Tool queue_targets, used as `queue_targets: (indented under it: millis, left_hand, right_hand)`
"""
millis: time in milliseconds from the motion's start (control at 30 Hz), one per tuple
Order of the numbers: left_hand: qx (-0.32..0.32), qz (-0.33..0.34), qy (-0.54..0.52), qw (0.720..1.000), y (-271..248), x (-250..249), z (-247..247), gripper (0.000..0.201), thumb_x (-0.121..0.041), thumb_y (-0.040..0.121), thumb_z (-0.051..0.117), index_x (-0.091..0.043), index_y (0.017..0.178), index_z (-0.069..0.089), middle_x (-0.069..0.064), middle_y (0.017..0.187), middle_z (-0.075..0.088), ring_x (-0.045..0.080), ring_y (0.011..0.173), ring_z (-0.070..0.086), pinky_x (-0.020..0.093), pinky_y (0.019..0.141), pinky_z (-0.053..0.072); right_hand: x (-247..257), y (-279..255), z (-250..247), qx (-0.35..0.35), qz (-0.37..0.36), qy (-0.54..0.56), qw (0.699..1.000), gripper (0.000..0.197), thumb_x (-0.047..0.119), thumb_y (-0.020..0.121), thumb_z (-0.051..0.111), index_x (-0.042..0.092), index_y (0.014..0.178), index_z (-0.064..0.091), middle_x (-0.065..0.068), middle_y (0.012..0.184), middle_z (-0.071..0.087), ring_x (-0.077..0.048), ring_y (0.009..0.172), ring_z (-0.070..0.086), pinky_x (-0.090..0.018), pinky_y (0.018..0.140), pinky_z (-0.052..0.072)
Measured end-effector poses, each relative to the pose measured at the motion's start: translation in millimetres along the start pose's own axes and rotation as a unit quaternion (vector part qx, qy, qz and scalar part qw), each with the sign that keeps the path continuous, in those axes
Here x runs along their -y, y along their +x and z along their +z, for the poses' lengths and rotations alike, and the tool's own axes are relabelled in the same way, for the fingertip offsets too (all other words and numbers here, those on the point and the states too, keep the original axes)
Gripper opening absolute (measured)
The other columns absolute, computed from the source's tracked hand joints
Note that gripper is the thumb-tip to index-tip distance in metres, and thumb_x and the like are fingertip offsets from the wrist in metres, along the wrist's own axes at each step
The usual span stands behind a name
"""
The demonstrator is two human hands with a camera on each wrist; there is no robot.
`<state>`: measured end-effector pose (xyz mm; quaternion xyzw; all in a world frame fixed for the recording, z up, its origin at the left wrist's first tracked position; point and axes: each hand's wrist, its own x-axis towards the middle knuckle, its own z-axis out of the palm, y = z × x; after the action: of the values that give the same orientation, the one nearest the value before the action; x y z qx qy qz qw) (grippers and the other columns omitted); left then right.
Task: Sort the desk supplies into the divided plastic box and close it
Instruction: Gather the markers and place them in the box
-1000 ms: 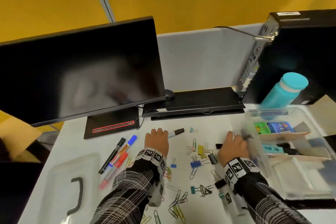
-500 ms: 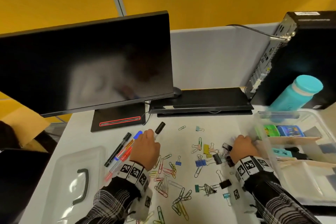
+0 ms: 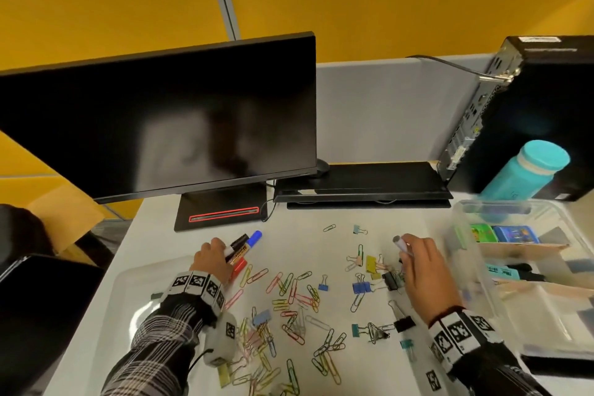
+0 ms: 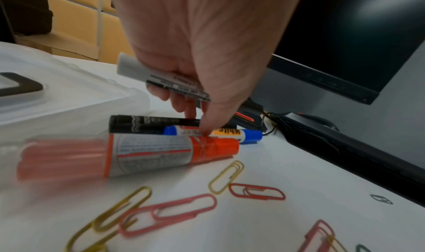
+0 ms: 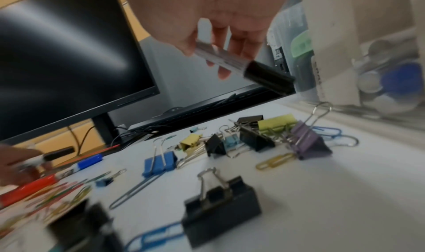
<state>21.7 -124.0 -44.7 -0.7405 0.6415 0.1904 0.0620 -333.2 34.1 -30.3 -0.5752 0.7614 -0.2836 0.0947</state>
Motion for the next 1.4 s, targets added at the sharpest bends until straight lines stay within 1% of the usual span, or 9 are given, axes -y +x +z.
queue_targets:
  millis: [167, 300, 400, 500, 733, 867, 1100, 1233, 1400]
  left_hand:
    - [0.044, 0.017, 0.063, 0.997, 7.4, 4.2, 2.1, 0.049, -0.04, 0.077, 0.071, -0.019, 0.115, 0.049, 0.002, 0.107, 0.055, 0.018, 0.096, 0.055, 0.035, 0.089, 0.05]
    - [0.055, 0.027, 0.093, 0.994, 8.6, 4.3, 5.8, 0.049, -0.044, 0.08, 0.067, -0.015, 0.115, 0.048, 0.003, 0.11, 0.055, 0.018, 0.098, 0.053, 0.031, 0.087, 0.048]
    - [0.077, 0.046, 0.089, 0.992, 9.6, 4.4, 5.8, 0.047, -0.045, 0.081, 0.064, -0.014, 0.114, 0.048, 0.001, 0.104, 0.055, 0.018, 0.092, 0.05, 0.028, 0.078, 0.045]
    - [0.073, 0.07, 0.08, 0.992, 9.4, 6.3, 5.3, 0.045, -0.045, 0.082, 0.063, -0.017, 0.112, 0.048, 0.0, 0.099, 0.055, 0.016, 0.089, 0.053, 0.027, 0.075, 0.045]
    - [0.018, 0.121, -0.064, 0.99, -0.1, 36.6, -18.6, 0.031, -0.031, 0.085, 0.059, -0.011, 0.105, 0.047, 0.009, 0.097, 0.062, 0.027, 0.088, 0.058, 0.033, 0.071, 0.044]
    - [0.018, 0.116, -0.199, 0.973, -11.9, 57.1, -34.8, 0.024, -0.025, 0.086, 0.059, -0.013, 0.105, 0.05, 0.007, 0.089, 0.064, 0.021, 0.077, 0.061, 0.03, 0.065, 0.046]
    - [0.032, 0.13, -0.34, 0.931, -36.8, 65.4, -42.1, 0.011, -0.023, 0.085, 0.059, -0.014, 0.089, 0.055, 0.009, 0.078, 0.068, 0.013, 0.06, 0.055, 0.024, 0.058, 0.046]
    - [0.052, 0.143, -0.373, 0.915, -48.3, 52.3, -36.2, 0.006, -0.017, 0.091, 0.056, -0.015, 0.086, 0.053, 0.007, 0.075, 0.067, 0.024, 0.072, 0.064, 0.031, 0.064, 0.048]
    - [0.076, 0.175, -0.396, 0.898, -61.3, 18.0, -29.6, 0.002, -0.017, 0.095, 0.052, -0.016, 0.094, 0.052, 0.01, 0.084, 0.068, 0.012, 0.077, 0.068, 0.021, 0.063, 0.048]
  right_hand:
    - [23.7, -2.5, 4.7, 0.067, -0.122, -0.039, 0.99, 0.036, 0.037, 0.093, 0.028, 0.023, 0.121, 0.047, 0.004, 0.095, 0.051, -0.014, 0.078, 0.049, -0.024, 0.065, 0.042]
    - [61.7, 16.2, 20.1, 0.099, -0.169, -0.088, 0.977, 0.021, 0.032, 0.092, 0.041, 0.021, 0.1, 0.056, 0.005, 0.088, 0.055, -0.014, 0.074, 0.052, -0.022, 0.061, 0.04]
    - [95.3, 23.6, 40.0, 0.167, -0.226, -0.107, 0.954, 0.022, 0.032, 0.089, 0.038, 0.021, 0.092, 0.057, 0.004, 0.086, 0.057, -0.015, 0.075, 0.051, -0.025, 0.063, 0.042]
    - [135.8, 22.3, 64.0, 0.235, -0.272, -0.106, 0.927, 0.02, 0.031, 0.092, 0.041, 0.019, 0.1, 0.056, 0.001, 0.098, 0.057, -0.017, 0.089, 0.051, -0.026, 0.074, 0.039]
    - [205.9, 21.9, 127.1, 0.311, -0.328, -0.117, 0.884, 0.028, 0.024, 0.093, 0.044, 0.012, 0.116, 0.054, -0.007, 0.118, 0.052, -0.026, 0.109, 0.044, -0.038, 0.088, 0.04]
    - [220.1, 16.2, 160.6, 0.346, -0.356, -0.153, 0.855, 0.032, 0.019, 0.09, 0.046, 0.014, 0.122, 0.051, -0.006, 0.123, 0.048, -0.028, 0.112, 0.039, -0.041, 0.087, 0.039]
    - [223.8, 15.8, 160.7, 0.346, -0.323, -0.184, 0.861, 0.034, 0.013, 0.091, 0.041, 0.009, 0.124, 0.049, -0.011, 0.124, 0.049, -0.031, 0.116, 0.038, -0.041, 0.089, 0.039]
    - [203.0, 21.6, 119.0, 0.31, -0.249, -0.173, 0.901, 0.031, 0.011, 0.088, 0.048, 0.011, 0.119, 0.043, -0.008, 0.119, 0.052, -0.028, 0.113, 0.04, -0.036, 0.085, 0.036]
    - [148.4, 37.1, 37.0, 0.253, -0.151, -0.199, 0.935, 0.026, 0.025, 0.097, 0.042, 0.015, 0.12, 0.042, -0.005, 0.119, 0.055, -0.023, 0.106, 0.047, -0.033, 0.083, 0.039]
